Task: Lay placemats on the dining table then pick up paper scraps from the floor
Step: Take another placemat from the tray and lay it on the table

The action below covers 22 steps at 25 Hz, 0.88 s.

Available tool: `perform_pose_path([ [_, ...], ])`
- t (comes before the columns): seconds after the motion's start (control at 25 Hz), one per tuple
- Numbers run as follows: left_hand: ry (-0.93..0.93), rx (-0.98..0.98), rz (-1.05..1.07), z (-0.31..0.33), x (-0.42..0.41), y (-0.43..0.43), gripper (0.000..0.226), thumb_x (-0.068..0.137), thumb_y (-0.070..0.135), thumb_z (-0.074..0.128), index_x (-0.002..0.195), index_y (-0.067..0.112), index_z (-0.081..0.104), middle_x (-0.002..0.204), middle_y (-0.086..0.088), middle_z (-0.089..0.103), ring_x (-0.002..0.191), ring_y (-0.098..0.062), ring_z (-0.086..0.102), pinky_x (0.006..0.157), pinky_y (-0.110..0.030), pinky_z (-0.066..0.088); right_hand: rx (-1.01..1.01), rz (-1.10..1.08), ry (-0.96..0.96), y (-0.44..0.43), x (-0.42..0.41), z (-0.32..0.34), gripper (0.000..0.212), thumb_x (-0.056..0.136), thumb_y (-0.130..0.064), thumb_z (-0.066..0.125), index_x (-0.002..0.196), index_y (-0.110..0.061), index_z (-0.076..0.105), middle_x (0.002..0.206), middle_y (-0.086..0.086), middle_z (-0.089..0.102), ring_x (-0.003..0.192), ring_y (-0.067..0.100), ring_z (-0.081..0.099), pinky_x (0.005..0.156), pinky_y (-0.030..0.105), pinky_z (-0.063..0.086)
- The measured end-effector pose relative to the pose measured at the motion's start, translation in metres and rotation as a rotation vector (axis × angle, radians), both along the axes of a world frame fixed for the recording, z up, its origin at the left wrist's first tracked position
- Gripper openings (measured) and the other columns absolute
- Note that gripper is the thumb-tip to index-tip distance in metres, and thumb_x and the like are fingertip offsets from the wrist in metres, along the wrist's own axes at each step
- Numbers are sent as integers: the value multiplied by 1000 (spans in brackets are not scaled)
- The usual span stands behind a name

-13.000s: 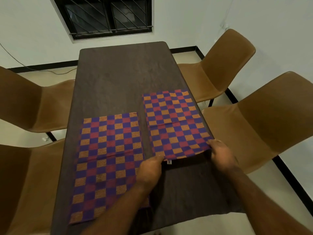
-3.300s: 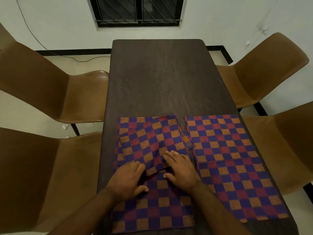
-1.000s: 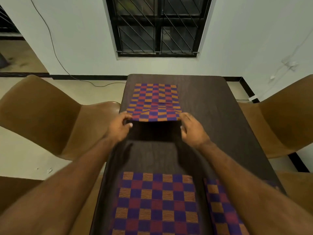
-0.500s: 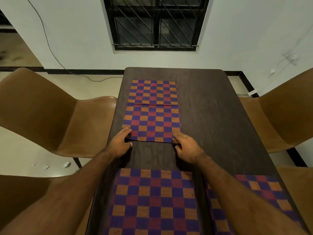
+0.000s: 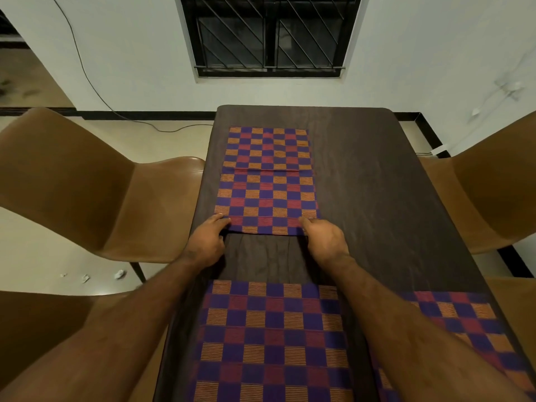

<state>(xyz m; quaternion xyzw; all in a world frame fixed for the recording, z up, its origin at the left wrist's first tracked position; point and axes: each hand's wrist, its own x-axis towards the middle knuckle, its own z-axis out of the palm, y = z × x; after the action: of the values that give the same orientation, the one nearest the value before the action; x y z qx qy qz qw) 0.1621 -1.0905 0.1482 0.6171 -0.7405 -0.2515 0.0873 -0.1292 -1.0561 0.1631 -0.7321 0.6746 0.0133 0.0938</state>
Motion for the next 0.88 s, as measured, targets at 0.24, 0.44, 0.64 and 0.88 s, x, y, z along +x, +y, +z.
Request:
perform_pose_path([
  [0.24,-39,45,-52,2,3,-2,62,97,4,54,156,11,38,165,-8,32,153,-22,26,122,-28,17,3,-6,33,0,-1,-2,46,93,-29,59,135,-22,43,122,6,61,112,25,57,91,39,52],
  [0.44,-62,108,-86,0,3,1,66,99,8,54,160,16,31,169,-4,22,156,-23,18,124,-35,16,9,-30,10,7,-3,-6,57,90,-28,62,142,-25,40,133,4,56,118,25,54,96,43,50],
  [0.64,-54,139,-114,-1,3,1,68,97,9,57,160,18,31,167,-4,27,154,-24,23,125,-39,22,11,-80,27,9,2,-7,48,93,-33,57,138,-25,41,128,5,58,115,27,54,94,42,50],
  [0.88,-121,125,-144,0,8,5,66,99,16,58,159,23,31,167,-3,27,153,-24,26,124,-43,25,-6,-122,41,17,3,-2,48,93,-36,59,136,-23,43,123,6,59,114,26,56,91,40,49],
])
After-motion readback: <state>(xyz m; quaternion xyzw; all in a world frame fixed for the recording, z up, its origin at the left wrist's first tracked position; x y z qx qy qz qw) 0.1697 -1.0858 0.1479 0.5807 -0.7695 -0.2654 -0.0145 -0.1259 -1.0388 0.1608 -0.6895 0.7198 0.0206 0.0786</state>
